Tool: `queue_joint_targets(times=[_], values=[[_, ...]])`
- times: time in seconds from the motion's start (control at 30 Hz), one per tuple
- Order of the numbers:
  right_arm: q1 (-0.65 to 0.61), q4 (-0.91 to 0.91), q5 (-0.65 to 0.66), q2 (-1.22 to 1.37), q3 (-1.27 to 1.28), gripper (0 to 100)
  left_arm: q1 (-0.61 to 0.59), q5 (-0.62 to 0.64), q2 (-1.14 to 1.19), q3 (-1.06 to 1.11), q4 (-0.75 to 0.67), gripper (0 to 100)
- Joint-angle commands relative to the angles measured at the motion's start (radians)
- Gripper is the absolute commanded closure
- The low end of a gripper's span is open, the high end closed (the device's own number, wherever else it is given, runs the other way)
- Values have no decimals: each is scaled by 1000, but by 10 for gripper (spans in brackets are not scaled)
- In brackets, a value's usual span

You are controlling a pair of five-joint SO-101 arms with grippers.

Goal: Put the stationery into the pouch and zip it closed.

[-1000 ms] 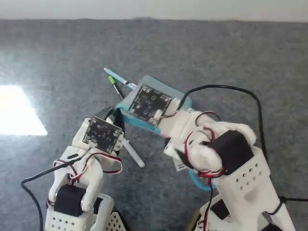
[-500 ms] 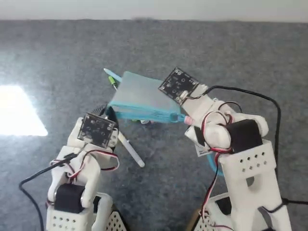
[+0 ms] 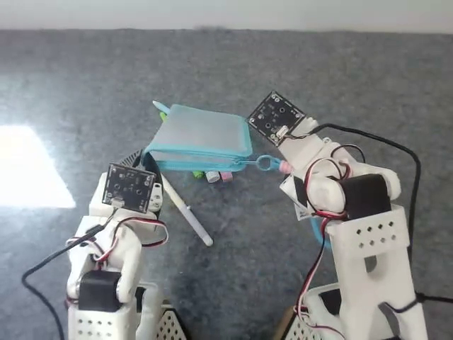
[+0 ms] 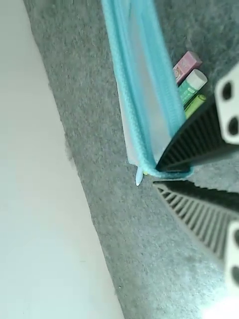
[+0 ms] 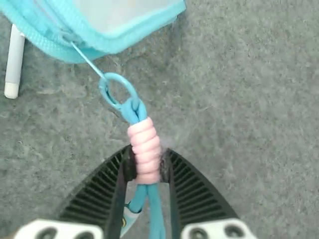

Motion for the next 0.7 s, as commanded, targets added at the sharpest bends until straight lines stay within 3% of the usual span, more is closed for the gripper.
queue_joint_targets(times=[0.0,0.2,0.3,0.5,0.67], values=[[36,-13,8,2,-11,993,-49,11,-11,-4,-34,988],[5,-12,-49,-21,-37,977,-57,12,-15,-4,-48,988],[-111,1,-121,-79,-78,864,-94,18,-17,-4,-92,988],[-490,99,-207,-223,-161,590,-239,41,-11,-5,-166,988],[-515,7,-192,-245,-8,550,-359,49,-15,-28,-198,988]])
